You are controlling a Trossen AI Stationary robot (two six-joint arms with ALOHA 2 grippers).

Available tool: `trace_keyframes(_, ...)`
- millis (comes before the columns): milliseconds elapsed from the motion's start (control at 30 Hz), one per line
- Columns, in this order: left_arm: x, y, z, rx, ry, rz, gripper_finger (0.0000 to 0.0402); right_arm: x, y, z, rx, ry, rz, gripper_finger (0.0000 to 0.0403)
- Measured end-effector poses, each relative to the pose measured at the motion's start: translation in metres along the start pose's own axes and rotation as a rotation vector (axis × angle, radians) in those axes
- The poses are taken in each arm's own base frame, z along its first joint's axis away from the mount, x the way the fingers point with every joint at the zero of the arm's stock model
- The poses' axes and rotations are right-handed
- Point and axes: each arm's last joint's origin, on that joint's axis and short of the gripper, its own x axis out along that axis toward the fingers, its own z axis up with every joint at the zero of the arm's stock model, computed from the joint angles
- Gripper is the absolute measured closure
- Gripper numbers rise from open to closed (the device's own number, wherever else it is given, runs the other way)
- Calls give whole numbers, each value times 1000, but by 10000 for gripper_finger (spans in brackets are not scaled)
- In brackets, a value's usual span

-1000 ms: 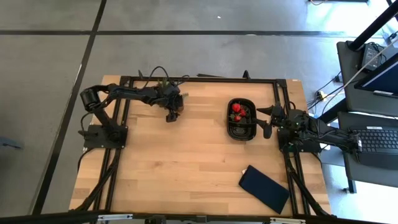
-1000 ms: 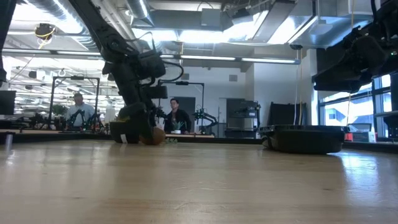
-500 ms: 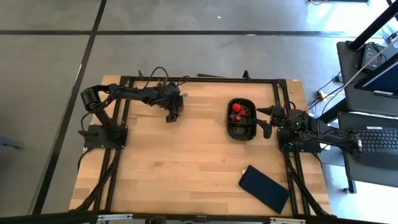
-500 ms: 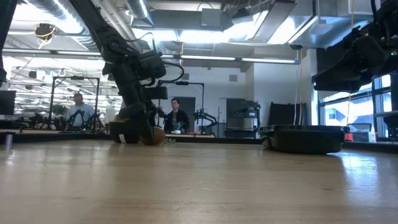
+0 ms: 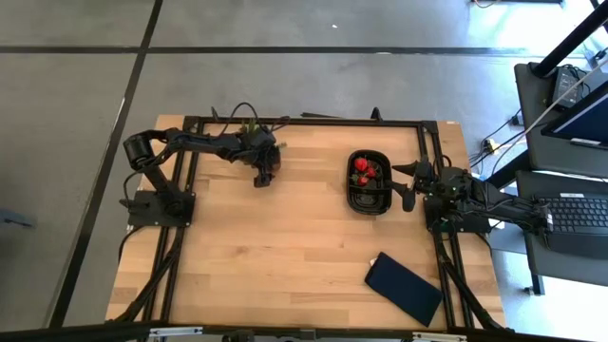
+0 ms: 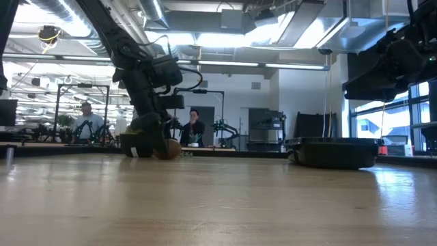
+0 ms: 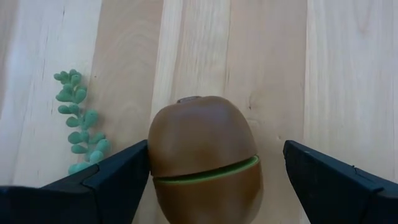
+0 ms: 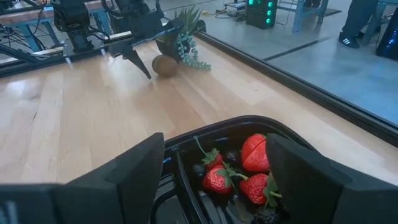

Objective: Pick and placing Produce into tupperware
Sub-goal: Put the brown kiwi into the black bin

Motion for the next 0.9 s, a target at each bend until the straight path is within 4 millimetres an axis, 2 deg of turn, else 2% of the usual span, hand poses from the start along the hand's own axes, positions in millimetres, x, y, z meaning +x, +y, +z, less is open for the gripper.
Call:
trace_keyframes(533,0,0,-1,-50,17,13,50,0,0,0,0,0,0,121)
trace_keyframes(900,0,0,-1,-48,35,41,85,0,0,0,0,0,0,121)
